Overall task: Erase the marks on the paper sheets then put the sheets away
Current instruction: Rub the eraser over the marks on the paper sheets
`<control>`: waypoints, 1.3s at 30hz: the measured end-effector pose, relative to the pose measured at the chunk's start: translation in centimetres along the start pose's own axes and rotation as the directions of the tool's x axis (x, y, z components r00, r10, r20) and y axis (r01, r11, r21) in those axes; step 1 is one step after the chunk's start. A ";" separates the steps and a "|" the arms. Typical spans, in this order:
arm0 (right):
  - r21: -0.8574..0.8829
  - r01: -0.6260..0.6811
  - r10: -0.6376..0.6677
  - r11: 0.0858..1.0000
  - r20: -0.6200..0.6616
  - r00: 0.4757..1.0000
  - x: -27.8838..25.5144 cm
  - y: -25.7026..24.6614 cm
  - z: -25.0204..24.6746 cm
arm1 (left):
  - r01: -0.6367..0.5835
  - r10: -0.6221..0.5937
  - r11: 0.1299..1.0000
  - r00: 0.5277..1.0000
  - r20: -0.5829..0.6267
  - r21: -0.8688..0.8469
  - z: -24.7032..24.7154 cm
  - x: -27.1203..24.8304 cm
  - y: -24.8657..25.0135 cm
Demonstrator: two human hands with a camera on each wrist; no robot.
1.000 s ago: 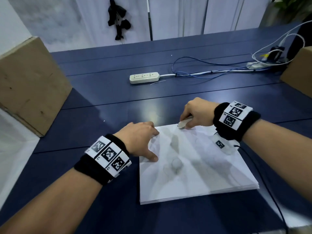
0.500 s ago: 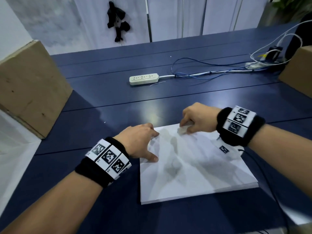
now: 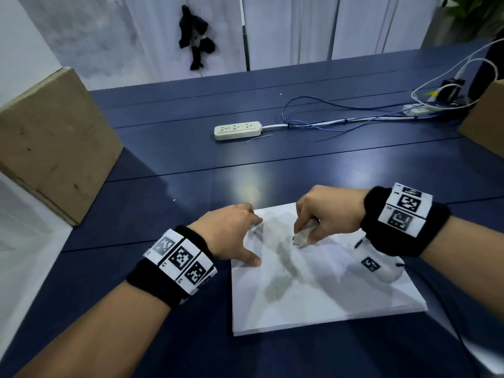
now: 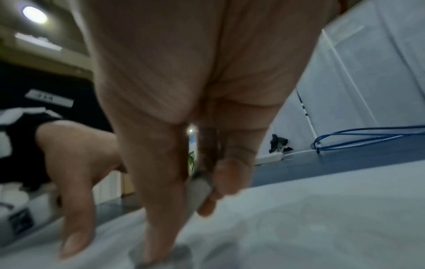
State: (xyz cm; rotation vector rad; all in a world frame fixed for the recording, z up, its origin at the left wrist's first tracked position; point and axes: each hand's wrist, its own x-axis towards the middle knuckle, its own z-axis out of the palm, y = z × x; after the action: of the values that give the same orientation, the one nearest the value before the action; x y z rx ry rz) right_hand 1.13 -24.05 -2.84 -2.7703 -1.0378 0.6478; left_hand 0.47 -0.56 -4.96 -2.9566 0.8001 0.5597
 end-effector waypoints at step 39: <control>0.041 -0.162 0.167 0.986 -0.180 0.969 1.7 3.6 -1.0 | -0.055 0.055 0.997 0.998 -0.006 -0.057 -0.4 -0.2 0.2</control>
State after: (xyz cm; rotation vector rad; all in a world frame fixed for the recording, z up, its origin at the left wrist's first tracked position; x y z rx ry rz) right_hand 4.88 -25.62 -3.45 -2.8490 -0.7649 0.4102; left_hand 0.31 -0.68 -4.53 -2.9964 0.8830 0.5879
